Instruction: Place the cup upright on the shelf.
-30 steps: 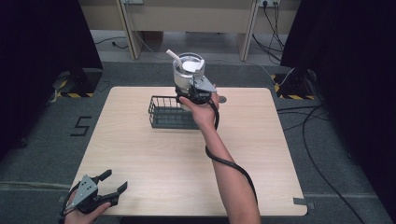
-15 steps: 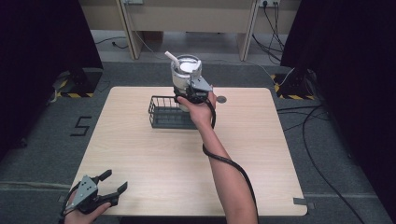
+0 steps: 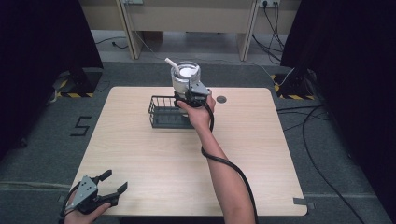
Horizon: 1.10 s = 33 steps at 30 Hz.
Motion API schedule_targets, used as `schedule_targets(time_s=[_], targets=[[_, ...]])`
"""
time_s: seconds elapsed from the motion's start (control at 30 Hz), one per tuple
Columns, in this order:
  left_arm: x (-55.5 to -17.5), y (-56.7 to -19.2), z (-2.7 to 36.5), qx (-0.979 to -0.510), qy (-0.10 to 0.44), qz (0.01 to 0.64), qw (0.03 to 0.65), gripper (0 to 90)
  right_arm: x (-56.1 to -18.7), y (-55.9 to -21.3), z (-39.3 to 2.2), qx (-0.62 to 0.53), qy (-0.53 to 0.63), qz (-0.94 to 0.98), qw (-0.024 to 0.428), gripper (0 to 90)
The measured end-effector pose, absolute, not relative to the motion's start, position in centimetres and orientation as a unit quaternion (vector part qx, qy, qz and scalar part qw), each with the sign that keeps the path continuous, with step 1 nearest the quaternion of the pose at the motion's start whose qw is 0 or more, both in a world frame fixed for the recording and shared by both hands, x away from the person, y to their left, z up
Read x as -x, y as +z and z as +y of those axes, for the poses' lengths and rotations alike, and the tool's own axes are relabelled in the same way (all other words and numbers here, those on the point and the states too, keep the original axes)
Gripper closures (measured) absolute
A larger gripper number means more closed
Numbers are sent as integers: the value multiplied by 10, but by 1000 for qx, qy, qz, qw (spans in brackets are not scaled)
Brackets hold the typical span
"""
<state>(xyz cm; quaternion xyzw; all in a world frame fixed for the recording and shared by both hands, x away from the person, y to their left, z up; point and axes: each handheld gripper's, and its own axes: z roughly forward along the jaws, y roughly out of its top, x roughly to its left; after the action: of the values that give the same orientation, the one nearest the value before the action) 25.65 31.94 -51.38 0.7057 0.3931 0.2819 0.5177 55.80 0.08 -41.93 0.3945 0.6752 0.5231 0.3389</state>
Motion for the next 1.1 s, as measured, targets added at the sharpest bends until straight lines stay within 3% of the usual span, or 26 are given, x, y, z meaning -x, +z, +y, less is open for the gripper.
schedule_targets(time_s=[1.1], targets=[[-255,-513,319,-708,282,389,517,208,-552,-447,-2,-429,539,652,316,60]])
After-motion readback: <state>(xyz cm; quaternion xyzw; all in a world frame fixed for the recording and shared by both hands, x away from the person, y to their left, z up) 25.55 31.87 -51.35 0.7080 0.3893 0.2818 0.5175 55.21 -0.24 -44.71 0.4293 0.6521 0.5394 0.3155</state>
